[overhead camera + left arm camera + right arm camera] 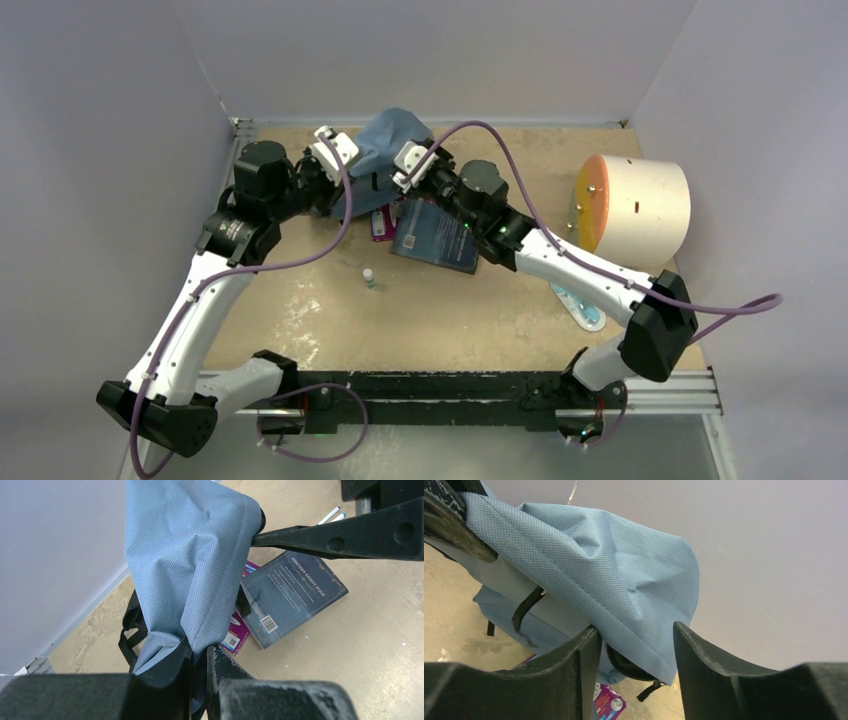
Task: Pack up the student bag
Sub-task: Unzip the student bag at the center of the board.
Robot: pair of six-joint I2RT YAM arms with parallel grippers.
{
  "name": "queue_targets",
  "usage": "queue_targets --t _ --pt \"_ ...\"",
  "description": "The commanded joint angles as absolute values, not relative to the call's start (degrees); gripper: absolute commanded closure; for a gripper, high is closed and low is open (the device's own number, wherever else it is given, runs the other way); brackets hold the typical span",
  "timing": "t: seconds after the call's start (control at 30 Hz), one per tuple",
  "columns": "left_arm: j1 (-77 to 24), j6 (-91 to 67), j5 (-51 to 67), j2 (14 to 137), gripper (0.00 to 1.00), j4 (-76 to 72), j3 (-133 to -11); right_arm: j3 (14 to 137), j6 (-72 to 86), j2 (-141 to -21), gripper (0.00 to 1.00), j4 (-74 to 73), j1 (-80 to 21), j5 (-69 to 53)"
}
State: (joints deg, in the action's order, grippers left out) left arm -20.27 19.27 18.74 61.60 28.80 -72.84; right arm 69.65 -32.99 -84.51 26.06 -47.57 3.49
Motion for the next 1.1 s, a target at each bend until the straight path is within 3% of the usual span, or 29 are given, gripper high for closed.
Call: queue_targets --t 0.0,0.1,0.3,0.37,0.47,0.63,0.8,0.93,1.07 --pt "-20.2 20.1 22.1 60.6 1.0 24.9 -74.8 73.7 -33.9 -85.1 0.49 29.1 -47.5 5.1" --pt "-20.2 20.2 22.8 60.7 1.0 24.7 -74.9 75.5 -33.8 -86.0 0.58 27.5 -47.5 3.1" --pt "-20.2 19.5 22.4 61.6 0.99 23.6 -75.3 79.9 -27.8 -88.8 0.93 22.5 -47.5 0.7" --pt "-20.2 17.7 19.7 61.9 0.85 21.7 -74.9 82.0 -23.2 -90.0 1.0 20.9 -47.5 0.1" --pt "-20.2 11.7 12.3 62.0 0.57 19.1 -74.7 86.8 -15.4 -93.1 1.0 17.8 -47.4 1.4" --pt "-20.2 1.1 -0.3 59.2 0.43 24.2 -76.6 96.6 -7.1 -99.1 1.0 11.3 -47.4 4.7" --pt "-20.2 -13.2 -0.4 54.0 0.44 30.1 -76.8 99.9 -2.7 -100.7 1.0 10.6 -47.4 5.3" --pt "-20.2 -22.9 9.4 49.3 0.56 26.9 -71.9 100.5 -1.0 -100.6 1.0 10.2 -47.4 3.9" --pt "-20.2 -25.7 17.7 47.2 0.58 18.9 -64.2 100.6 -0.4 -100.2 1.0 9.7 -47.5 3.3"
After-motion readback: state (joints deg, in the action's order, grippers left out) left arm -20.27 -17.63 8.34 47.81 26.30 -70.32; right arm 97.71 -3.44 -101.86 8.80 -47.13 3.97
